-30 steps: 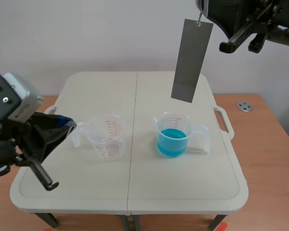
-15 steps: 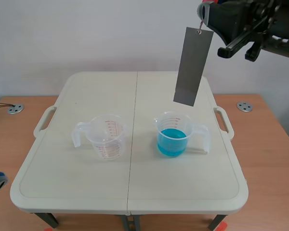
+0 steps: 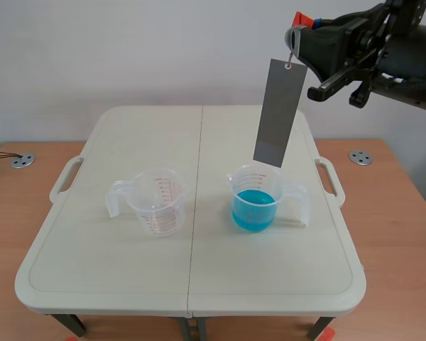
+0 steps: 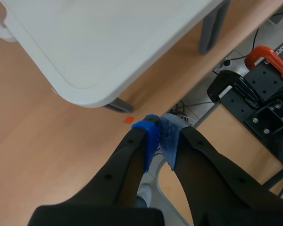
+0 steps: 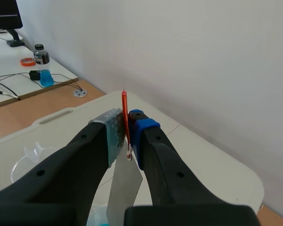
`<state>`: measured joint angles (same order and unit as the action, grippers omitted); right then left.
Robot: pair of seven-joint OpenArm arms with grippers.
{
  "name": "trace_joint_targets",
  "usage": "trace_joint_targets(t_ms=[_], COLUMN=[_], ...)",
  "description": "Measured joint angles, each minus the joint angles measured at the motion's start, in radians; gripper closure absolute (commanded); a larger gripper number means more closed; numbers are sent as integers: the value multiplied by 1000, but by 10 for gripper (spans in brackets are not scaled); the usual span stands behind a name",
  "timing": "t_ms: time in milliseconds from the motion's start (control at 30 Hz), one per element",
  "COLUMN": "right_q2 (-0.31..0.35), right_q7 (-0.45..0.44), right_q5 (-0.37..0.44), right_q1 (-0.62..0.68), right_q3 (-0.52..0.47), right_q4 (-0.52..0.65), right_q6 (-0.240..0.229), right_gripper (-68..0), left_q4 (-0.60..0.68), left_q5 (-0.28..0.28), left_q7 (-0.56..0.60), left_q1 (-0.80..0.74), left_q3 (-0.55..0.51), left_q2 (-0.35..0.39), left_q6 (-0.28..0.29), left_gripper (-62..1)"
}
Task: Hold the metal plate by the orange handle, dip it into the blue solution, take it out and point at it, then put the plate back in the beaker on the left.
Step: 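Lower the plate into the blue solution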
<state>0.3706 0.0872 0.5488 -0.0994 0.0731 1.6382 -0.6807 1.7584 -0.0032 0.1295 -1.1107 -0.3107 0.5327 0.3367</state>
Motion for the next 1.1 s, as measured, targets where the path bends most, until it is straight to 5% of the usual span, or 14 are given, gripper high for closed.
trace_joint_targets(t_ms=[1100], right_q2=[-86], right_q7=[-104], right_q5=[-179], right_q1=[0], right_q3=[52], right_q4=[-227], right_q6=[0], right_gripper=[-13], left_q4=[-13], left_q5=[31], left_q7=[2], left_q1=[-42], left_q3=[0], left_q2=[2], left_q6=[15], left_gripper=[-25])
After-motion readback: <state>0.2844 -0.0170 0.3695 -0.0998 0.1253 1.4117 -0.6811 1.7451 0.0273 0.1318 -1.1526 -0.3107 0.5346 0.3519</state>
